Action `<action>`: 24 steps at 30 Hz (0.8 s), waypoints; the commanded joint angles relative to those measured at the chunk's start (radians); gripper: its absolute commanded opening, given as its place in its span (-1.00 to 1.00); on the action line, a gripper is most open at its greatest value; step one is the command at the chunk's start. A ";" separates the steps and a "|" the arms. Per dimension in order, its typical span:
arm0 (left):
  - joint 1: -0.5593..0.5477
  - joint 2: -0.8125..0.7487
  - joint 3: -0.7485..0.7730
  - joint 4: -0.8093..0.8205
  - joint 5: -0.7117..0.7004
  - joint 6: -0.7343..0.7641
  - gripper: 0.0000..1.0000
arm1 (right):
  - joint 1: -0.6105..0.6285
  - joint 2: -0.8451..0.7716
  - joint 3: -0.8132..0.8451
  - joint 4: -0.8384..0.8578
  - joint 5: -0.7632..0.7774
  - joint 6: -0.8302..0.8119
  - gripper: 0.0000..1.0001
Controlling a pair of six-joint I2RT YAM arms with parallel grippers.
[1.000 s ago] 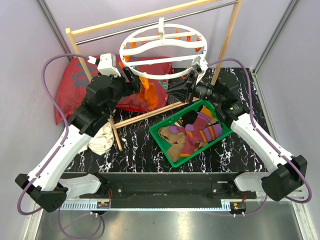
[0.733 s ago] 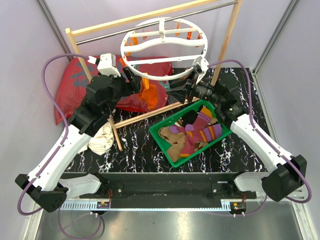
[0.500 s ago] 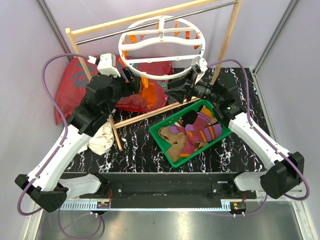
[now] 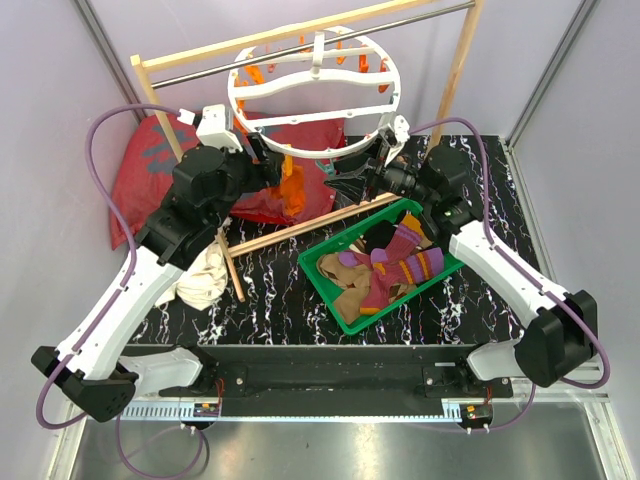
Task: Clip the socks to the hanger
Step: Open the clamp at the hanger.
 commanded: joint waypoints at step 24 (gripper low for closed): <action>0.007 -0.013 0.064 0.005 0.060 -0.023 0.45 | 0.077 -0.076 -0.106 0.206 0.134 0.039 -0.56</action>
